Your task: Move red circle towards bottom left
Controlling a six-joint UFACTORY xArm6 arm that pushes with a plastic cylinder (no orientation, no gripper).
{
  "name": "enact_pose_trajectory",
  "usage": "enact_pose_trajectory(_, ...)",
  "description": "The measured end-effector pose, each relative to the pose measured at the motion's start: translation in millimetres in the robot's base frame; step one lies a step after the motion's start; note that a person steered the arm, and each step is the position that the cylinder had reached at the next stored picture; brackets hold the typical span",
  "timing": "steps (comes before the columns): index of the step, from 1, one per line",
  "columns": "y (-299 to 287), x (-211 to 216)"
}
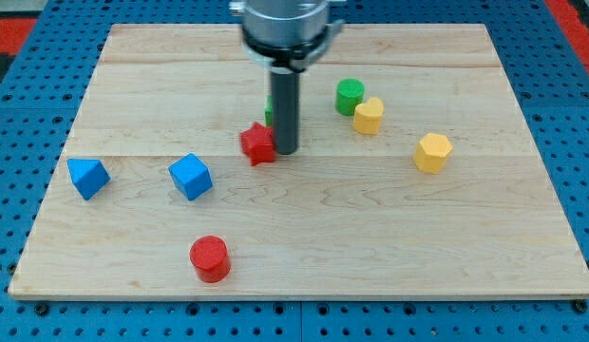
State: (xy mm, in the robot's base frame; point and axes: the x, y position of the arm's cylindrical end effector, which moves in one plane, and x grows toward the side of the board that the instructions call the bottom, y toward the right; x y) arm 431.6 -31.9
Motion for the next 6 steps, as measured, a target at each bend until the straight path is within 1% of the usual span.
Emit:
enact_pose_trajectory(1,-42,3)
enact_pose_trajectory(3,-39,2)
enact_pose_trajectory(4,5,11)
enact_pose_trajectory(5,64,42)
enact_pose_trajectory(6,55,88)
